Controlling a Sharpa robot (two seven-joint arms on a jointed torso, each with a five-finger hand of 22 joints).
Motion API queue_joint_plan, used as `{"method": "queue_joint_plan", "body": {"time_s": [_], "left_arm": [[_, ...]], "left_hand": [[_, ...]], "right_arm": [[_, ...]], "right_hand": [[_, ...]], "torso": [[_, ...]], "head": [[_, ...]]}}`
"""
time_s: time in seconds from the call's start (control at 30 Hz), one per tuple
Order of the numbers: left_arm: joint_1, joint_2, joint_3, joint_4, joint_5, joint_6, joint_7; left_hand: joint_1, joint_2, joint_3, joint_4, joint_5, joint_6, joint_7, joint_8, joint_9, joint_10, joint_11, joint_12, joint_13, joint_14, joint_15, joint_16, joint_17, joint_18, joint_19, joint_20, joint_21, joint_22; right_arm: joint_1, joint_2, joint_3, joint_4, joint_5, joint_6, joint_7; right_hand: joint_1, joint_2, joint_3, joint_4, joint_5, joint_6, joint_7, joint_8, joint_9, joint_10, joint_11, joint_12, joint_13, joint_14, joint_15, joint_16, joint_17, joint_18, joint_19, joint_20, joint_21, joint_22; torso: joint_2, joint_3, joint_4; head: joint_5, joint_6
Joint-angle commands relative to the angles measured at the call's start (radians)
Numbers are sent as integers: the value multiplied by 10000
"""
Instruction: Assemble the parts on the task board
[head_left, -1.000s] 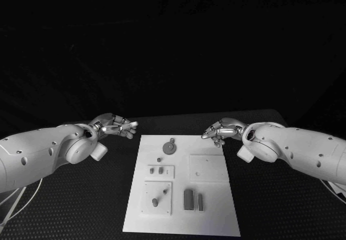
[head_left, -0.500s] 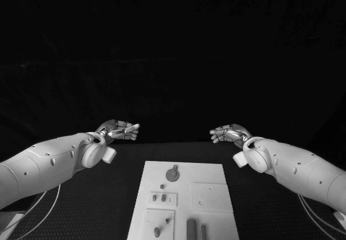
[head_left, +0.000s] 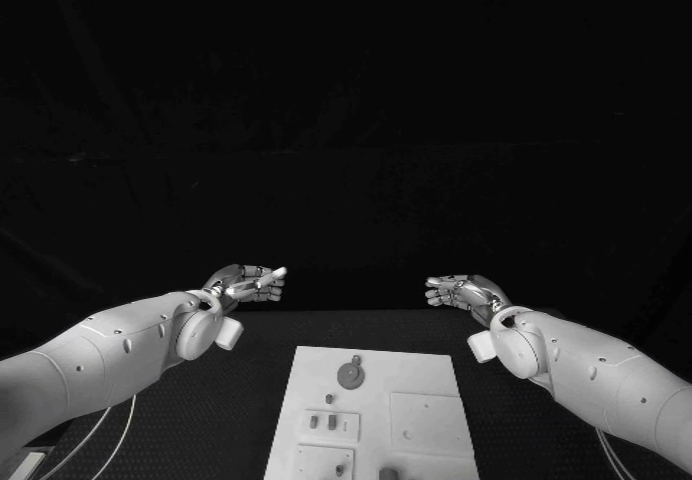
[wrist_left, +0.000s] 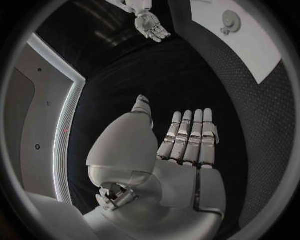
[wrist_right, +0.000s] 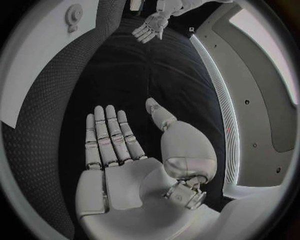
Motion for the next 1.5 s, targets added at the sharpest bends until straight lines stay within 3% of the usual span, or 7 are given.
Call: {"method": "queue_joint_plan", "body": {"time_s": [0.03, 0.07, 0.1, 0.17, 0.2, 0.93, 1.5], "left_arm": [[33, -31, 33, 82, 15, -111, 28], [10, -47, 49, 152, 28, -180, 51], [-20, -68, 69, 242, 44, -269, 81], [-123, -139, 138, 548, 100, -572, 183], [-177, -176, 174, 708, 129, -730, 236], [-2240, -1603, 1554, 6859, 1252, -6815, 2282], [-2491, -1777, 1722, 7607, 1388, -7555, 2531]], "left_hand": [[-4091, 390, 974, -2582, -451, -5863, -1263, -2212, -4113, -7297, -1241, -609, -868, -6125, -1469, -857, -5590, -75, -6076, -689, -591, -6145], [-4420, 390, 974, -2582, -451, -5863, -1263, -2212, -4113, -7297, -1241, -609, -868, -6125, -1469, -857, -5590, -75, -6076, -689, -591, -6145], [-4719, 390, 974, -2582, -451, -5863, -1263, -2212, -4113, -7297, -1241, -609, -868, -6125, -1469, -857, -5590, -75, -6076, -689, -591, -6145], [-5475, 390, 974, -2582, -451, -5863, -1263, -2212, -4113, -7297, -1241, -609, -868, -6125, -1469, -857, -5590, -75, -6076, -689, -591, -6145], [-12619, 390, 974, -2582, -451, -5863, -1263, -2212, -4113, -7297, -1241, -609, -868, -6125, -1469, -857, -5590, -75, -6076, -689, -591, -6145], [-12619, 390, 974, -2582, -451, -5863, -1263, -2212, -4113, -7297, -1241, -609, -868, -6125, -1469, -857, -5590, -75, -6076, -689, -591, -6145], [-12619, 390, 974, -2582, -451, -5863, -1263, -2212, -4113, -7297, -1241, -609, -868, -6125, -1469, -857, -5590, -75, -6076, -689, -591, -6145]], "right_arm": [[23, -30, -1, 93, 21, -81, 16], [16, -54, -7, 163, 47, -139, 32], [7, -85, -15, 252, 80, -214, 52], [-23, -190, -42, 559, 195, -471, 122], [-39, -245, -56, 719, 254, -605, 158], [-681, -2487, -640, 7269, 2700, -6094, 1648], [-833, -3018, -778, 8819, 3278, -7393, 2001]], "right_hand": [[-7412, 81, -4269, 2473, -459, -6601, -1814, -1399, -5060, -7842, -1558, -1905, -2960, -6349, -1705, -3815, -3815, -1044, -4209, -1641, -1880, -3584], [-7412, 81, -4269, 2473, -459, -6601, -1814, -1399, -5060, -7842, -1558, -1905, -2960, -6349, -1705, -3815, -3815, -1044, -4209, -1641, -1880, -3850], [-7412, 81, -4269, 2473, -459, -6601, -1814, -1399, -5060, -7842, -1558, -1905, -2960, -6349, -1705, -3815, -3815, -1044, -4209, -1641, -1880, -11084], [-7412, 81, -4269, 2473, -459, -6601, -1814, -1399, -5060, -7842, -1558, -1905, -2960, -6349, -1705, -3815, -3815, -1044, -4209, -1641, -1880, -11084], [-7412, 81, -4269, 2473, -459, -6601, -1814, -1399, -5060, -7842, -1558, -1905, -2960, -6349, -1705, -3815, -3815, -1044, -4209, -1641, -1880, -11084], [-7412, 81, -4269, 2473, -459, -6601, -1814, -1399, -5060, -7842, -1558, -1905, -2960, -6349, -1705, -3815, -3815, -1044, -4209, -1641, -1880, -11084], [-7412, 81, -4269, 2473, -459, -6601, -1814, -1399, -5060, -7842, -1558, -1905, -2960, -6349, -1705, -3815, -3815, -1044, -4209, -1641, -1880, -11084]], "torso": [[-30, -15, 4], [-60, -19, 6], [-99, -24, 9], [-231, -41, 19], [-300, -51, 24], [-1048, -150, 79], [-1048, -150, 79]], "head": [[-18, -54], [-26, -89], [-36, -134], [-70, -287], [-88, -367], [-281, -1237], [-281, -1237]]}}
